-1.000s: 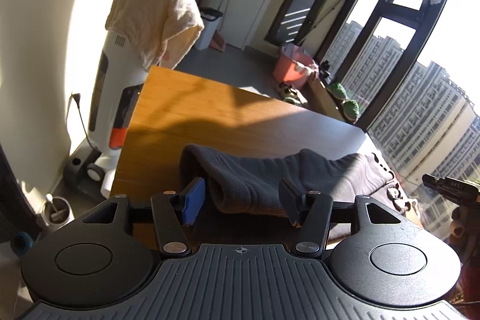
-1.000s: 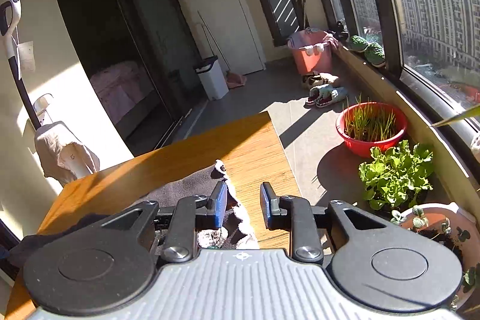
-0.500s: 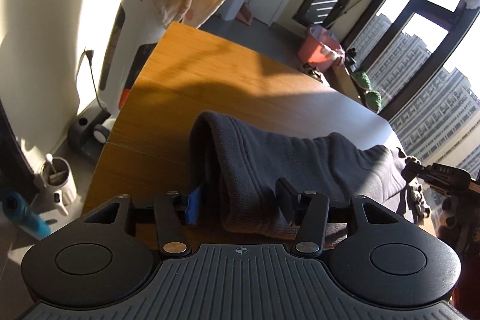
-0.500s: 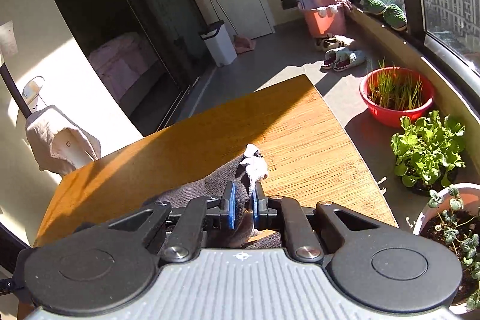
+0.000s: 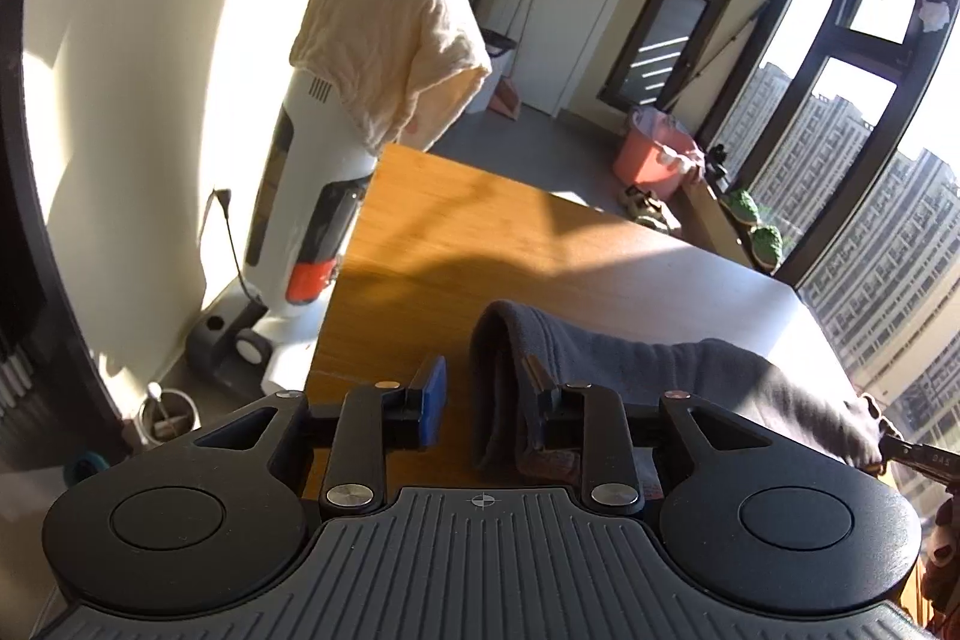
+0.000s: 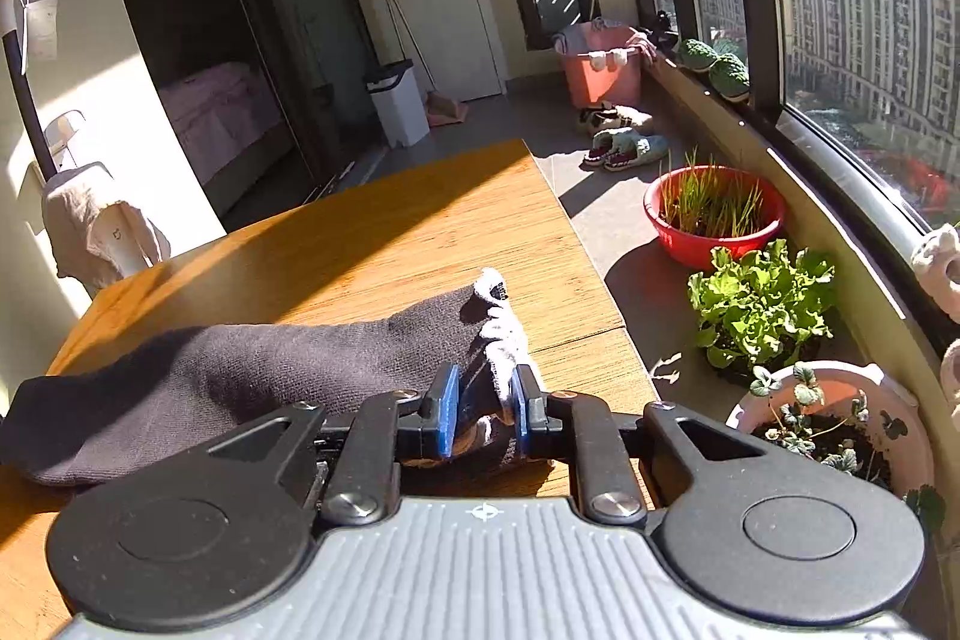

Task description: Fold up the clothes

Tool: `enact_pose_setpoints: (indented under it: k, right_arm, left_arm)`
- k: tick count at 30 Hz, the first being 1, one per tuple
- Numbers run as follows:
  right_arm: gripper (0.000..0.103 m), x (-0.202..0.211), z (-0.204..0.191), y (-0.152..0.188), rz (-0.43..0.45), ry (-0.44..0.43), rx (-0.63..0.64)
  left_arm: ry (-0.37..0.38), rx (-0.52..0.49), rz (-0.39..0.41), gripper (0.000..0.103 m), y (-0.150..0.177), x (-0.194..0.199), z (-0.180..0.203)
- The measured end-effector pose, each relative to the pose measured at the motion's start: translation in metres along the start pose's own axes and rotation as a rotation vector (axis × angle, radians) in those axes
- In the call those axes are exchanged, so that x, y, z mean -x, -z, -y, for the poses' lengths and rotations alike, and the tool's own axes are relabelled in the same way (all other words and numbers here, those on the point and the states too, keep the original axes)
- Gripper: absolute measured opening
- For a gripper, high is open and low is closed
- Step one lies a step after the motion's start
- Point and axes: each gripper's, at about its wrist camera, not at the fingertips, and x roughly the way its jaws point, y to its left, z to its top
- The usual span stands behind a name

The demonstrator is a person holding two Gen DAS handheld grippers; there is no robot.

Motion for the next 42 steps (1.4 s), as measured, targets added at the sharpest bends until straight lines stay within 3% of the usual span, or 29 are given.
enact_pose_setpoints:
  k: [2,3,5,9,11,13,14,16,17,18,20,22,25,27,31,33,36,38,39,40,41,42]
  right_arm:
    - [0.021,0.009,-0.007,-0.003,0.037,0.007,0.033]
    - [0.029,0.011,-0.010,-0.004,0.050,0.008,0.045]
    - [0.045,0.011,-0.008,-0.005,0.061,0.012,0.032]
    - [0.047,0.003,0.007,-0.001,0.037,-0.007,-0.059]
    - [0.047,-0.002,0.012,0.004,0.019,-0.022,-0.095]
    - [0.047,-0.007,0.016,0.009,0.006,-0.030,-0.121]
    - [0.046,-0.009,0.016,0.010,0.004,-0.033,-0.122]
    - [0.030,-0.011,0.014,0.010,0.009,-0.049,-0.113]
    - [0.018,-0.013,0.012,0.010,0.011,-0.056,-0.108]
    - [0.015,-0.014,0.009,0.008,0.010,-0.059,-0.102]
    - [0.012,-0.012,0.005,0.003,0.021,-0.065,-0.090]
    - [0.011,-0.007,0.001,-0.004,0.040,-0.078,-0.081]
    - [0.011,0.012,-0.002,-0.013,0.069,-0.158,-0.093]
    - [0.011,0.019,-0.005,-0.012,0.059,-0.172,-0.083]
    - [0.011,0.010,-0.003,0.016,-0.042,-0.094,-0.062]
    - [0.013,0.010,0.000,0.031,-0.042,-0.006,-0.030]
    - [0.023,0.023,-0.001,0.037,0.007,0.048,-0.010]
    - [0.027,0.035,-0.005,0.036,0.052,0.057,-0.003]
    - [0.031,0.040,-0.009,0.035,0.074,0.050,-0.002]
    - [0.033,0.043,-0.014,0.034,0.088,0.030,-0.001]
    - [0.036,0.045,-0.019,0.032,0.099,0.007,0.000]
    - [0.040,0.046,-0.025,0.032,0.103,-0.016,0.000]
  left_arm:
    - [0.045,-0.033,-0.004,0.063,0.002,0.000,0.017]
    - [0.072,-0.050,-0.014,0.066,0.004,-0.003,0.027]
    - [0.096,-0.082,-0.044,0.082,0.010,-0.013,0.044]
    - [-0.064,-0.202,-0.056,0.085,0.025,-0.034,0.066]
    - [-0.161,-0.257,-0.027,0.093,0.032,-0.037,0.069]
    - [-0.192,-0.247,-0.024,0.095,0.033,-0.038,0.063]
    - [-0.181,-0.221,-0.031,0.095,0.032,-0.039,0.059]
    - [-0.151,-0.175,-0.039,0.091,0.031,-0.043,0.053]
    - [-0.144,-0.167,-0.045,0.084,0.031,-0.047,0.052]
    - [-0.139,-0.160,-0.052,0.076,0.031,-0.052,0.051]
    - [-0.184,-0.170,-0.044,0.045,0.030,-0.060,0.051]
    - [-0.186,-0.180,-0.010,0.035,0.025,-0.056,0.049]
    - [-0.146,-0.175,0.061,0.033,0.015,-0.036,0.047]
    - [-0.163,-0.191,0.103,0.033,0.012,-0.021,0.047]
    - [-0.187,-0.142,0.079,0.035,0.017,-0.009,0.032]
    - [-0.240,-0.122,0.064,0.037,0.023,-0.005,0.023]
    - [-0.268,-0.074,0.079,0.050,0.023,0.012,0.013]
    - [-0.186,-0.017,0.100,0.061,0.018,0.026,0.015]
    - [-0.101,0.005,0.103,0.064,0.015,0.029,0.023]
    - [-0.023,0.010,0.098,0.073,0.014,0.027,0.033]
    - [0.050,-0.010,0.075,0.082,0.015,0.019,0.048]
    - [0.134,-0.042,0.043,0.084,0.018,0.008,0.067]
